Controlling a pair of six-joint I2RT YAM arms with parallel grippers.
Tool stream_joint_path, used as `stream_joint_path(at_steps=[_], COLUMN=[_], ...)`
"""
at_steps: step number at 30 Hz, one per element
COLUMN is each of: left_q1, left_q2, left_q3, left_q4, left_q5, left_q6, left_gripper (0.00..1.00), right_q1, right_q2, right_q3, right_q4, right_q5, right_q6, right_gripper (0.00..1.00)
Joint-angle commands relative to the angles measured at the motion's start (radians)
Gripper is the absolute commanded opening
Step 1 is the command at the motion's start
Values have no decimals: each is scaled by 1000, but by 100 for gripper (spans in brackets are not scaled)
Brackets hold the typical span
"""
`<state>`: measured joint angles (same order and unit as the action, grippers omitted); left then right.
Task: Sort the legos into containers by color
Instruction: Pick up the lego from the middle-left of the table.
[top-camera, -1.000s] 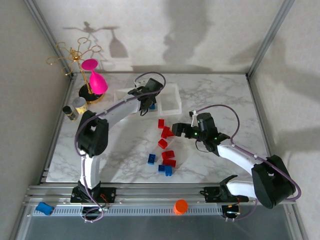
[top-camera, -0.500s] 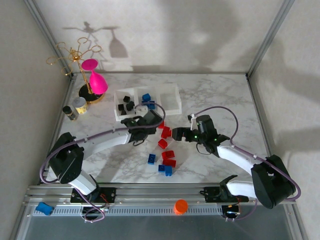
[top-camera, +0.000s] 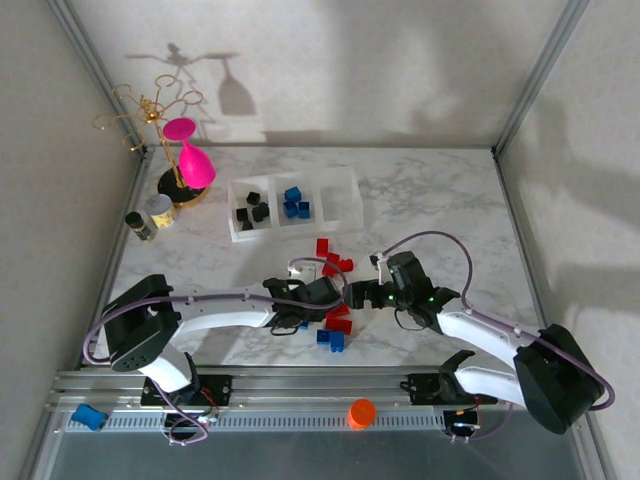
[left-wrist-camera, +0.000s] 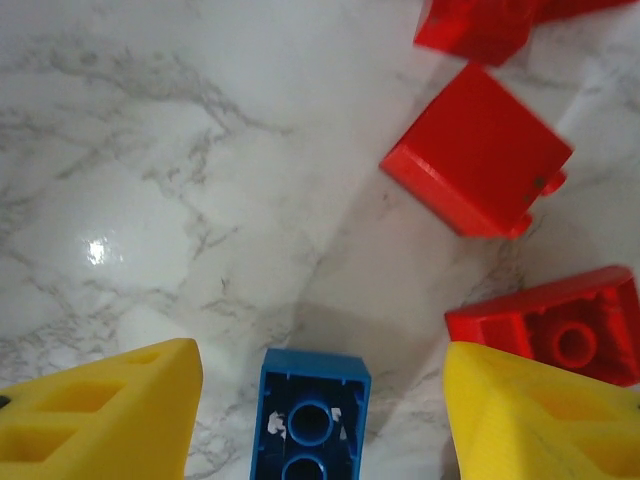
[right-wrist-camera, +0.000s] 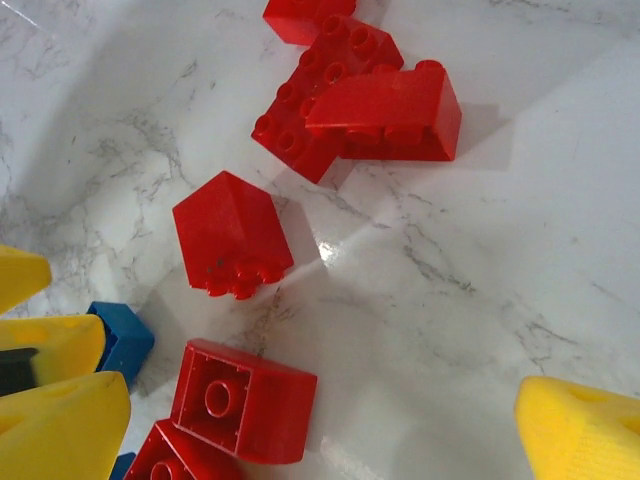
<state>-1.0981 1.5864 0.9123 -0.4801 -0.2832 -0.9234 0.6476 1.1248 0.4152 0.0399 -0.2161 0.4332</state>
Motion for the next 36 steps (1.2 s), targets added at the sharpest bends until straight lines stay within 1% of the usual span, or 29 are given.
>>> stream_joint_path(at_steps=[1,5,11,15,17,21,26,31,36], left_q1=[-14,-22,-22,-22,-20,-20,-14,32,110], left_q2=[15,29,74,84,86,91,63,17,8], left_q3=[-32,-53,-52,-47,-37,-26,-11,46,179], left_q4=[16,64,64,38,22,12,-19,-53,-97], left_q5=[16,47,33,5,-18,-26,-53,-101,-168], left_q6=[-52,-41,-45,-47,-41,-30,-23,4,72], left_gripper=[64,60,54,49,45,38,33,31,30], right_q1=[11,15,23,24,24,23,24,23,17], right_q2=[-29,-23,-6,-5,-1,16,-11,-25,-38], right_q3=[-15,-11,-4,-4,-3,19,44,83,124], right_q4=[-11,-5,-5,-5,0,-6,-18,-40,-40], right_q5=[44,38,37,45,39,26,34,65,56], right_q6=[-6,-6,-13,-14,-15,-10,1,5,6], right_gripper=[99,99,99,99,99,99,99,99,99])
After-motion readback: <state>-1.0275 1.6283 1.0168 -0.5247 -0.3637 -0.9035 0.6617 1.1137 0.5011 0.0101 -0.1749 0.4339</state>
